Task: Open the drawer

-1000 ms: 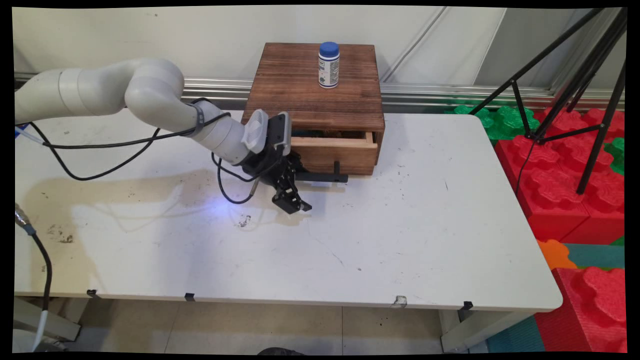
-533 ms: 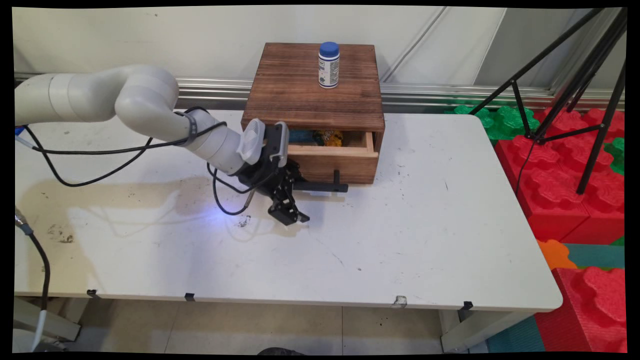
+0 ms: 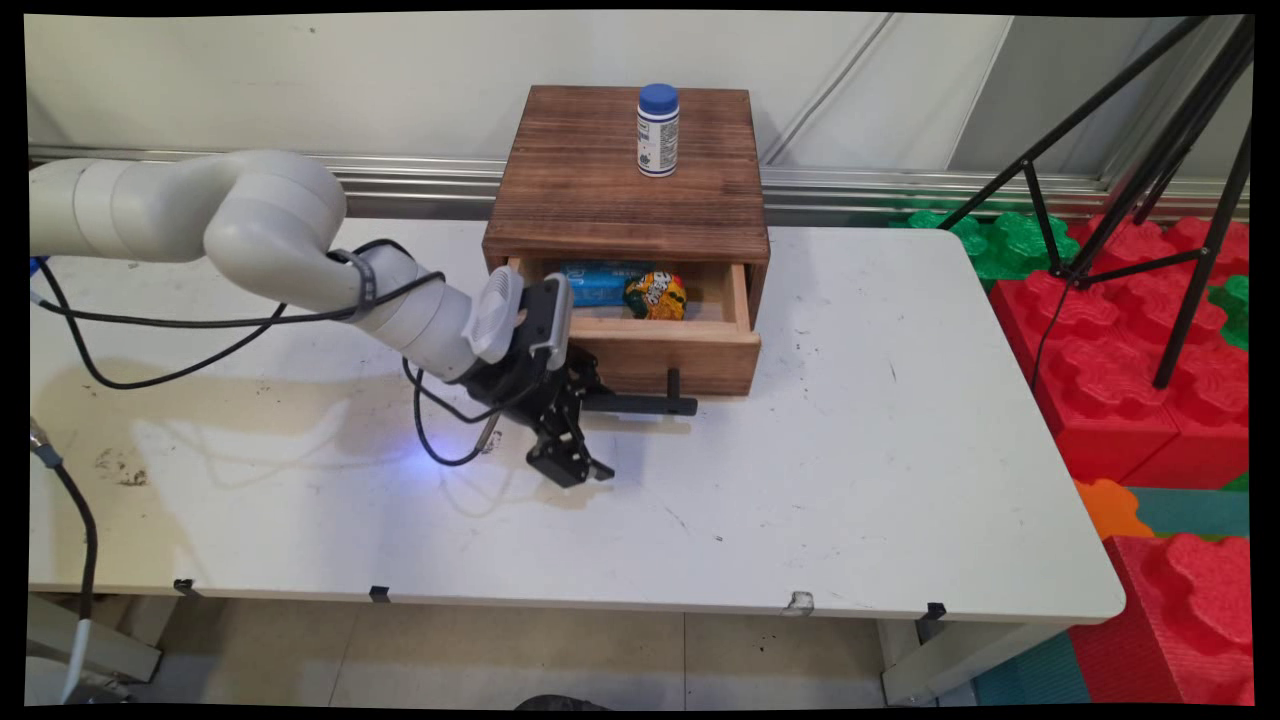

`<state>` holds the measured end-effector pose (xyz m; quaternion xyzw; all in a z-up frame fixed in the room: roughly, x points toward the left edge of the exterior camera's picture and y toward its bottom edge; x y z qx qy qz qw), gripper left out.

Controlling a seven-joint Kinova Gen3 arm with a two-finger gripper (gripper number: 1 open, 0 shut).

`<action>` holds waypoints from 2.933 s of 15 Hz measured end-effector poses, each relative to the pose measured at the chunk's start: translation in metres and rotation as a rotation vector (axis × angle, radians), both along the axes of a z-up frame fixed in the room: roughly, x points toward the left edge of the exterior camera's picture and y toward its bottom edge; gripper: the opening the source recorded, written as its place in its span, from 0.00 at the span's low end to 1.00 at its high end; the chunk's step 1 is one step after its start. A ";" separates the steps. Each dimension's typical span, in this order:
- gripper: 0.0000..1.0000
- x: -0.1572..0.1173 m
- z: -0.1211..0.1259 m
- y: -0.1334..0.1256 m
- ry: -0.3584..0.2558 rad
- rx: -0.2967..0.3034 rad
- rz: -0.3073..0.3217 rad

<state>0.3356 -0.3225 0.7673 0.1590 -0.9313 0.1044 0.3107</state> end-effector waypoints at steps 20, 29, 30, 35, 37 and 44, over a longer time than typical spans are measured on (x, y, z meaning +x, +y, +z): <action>1.00 -0.033 0.003 0.073 0.011 0.037 -0.080; 1.00 -0.045 0.004 0.100 0.003 0.024 -0.137; 1.00 -0.046 0.004 0.102 0.002 0.022 -0.143; 1.00 -0.050 0.004 0.110 0.000 0.017 -0.164; 1.00 -0.051 0.004 0.113 0.000 0.017 -0.170; 1.00 -0.056 0.007 0.125 0.002 0.013 -0.185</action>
